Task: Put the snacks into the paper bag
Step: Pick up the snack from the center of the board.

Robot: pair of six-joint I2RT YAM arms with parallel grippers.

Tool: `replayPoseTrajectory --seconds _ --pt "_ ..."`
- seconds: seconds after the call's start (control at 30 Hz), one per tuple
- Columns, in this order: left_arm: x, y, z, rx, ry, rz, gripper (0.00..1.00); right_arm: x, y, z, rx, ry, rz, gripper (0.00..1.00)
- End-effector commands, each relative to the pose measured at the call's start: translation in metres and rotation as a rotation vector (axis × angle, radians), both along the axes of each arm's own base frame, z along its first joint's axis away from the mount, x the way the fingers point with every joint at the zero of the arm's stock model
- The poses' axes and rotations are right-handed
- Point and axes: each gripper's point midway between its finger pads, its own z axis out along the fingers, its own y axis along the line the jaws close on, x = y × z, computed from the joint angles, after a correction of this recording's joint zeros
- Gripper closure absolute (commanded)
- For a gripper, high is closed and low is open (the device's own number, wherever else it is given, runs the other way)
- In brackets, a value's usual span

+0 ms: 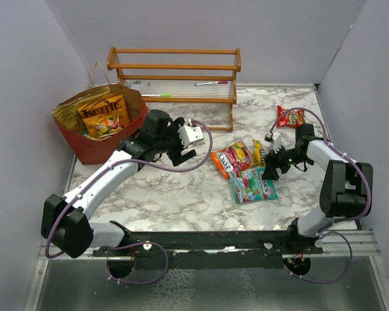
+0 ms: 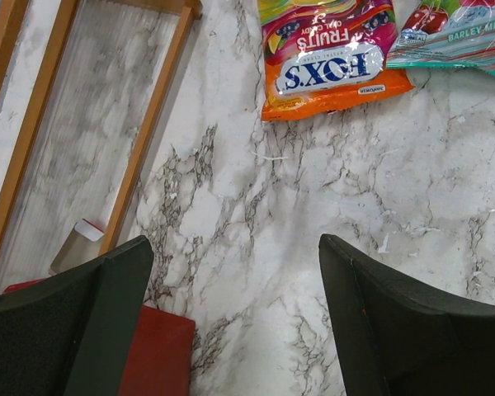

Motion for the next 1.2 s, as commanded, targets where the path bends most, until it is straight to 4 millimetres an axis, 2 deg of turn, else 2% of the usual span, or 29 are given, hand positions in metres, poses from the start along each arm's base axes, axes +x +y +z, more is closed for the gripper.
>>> replayPoseTrajectory --seconds 0.0,0.2,0.33,0.6,0.83,1.03,1.17 --pt "-0.001 -0.005 0.005 -0.018 -0.025 -0.024 0.15 0.003 0.002 -0.012 0.011 -0.006 0.007 0.23" --pt "0.000 -0.007 -0.001 -0.011 -0.019 -0.028 0.15 -0.009 0.009 -0.029 0.039 0.025 0.023 0.25" --pt "-0.001 -0.008 -0.006 -0.008 -0.009 -0.029 0.15 -0.012 0.013 -0.027 0.057 0.035 0.055 0.32" --pt "0.000 -0.008 -0.010 0.003 -0.008 -0.028 0.15 -0.011 0.020 -0.021 0.106 0.037 0.085 0.62" --pt "0.002 -0.009 -0.010 0.013 -0.013 -0.032 0.15 -0.004 0.024 -0.010 0.134 0.013 0.095 0.97" --pt "0.005 -0.013 -0.011 0.014 -0.010 -0.041 0.15 -0.005 0.031 0.010 0.179 -0.020 0.129 0.99" --pt "0.004 -0.025 -0.011 -0.017 0.012 -0.076 0.15 -0.008 0.036 0.023 0.217 -0.042 0.163 0.99"
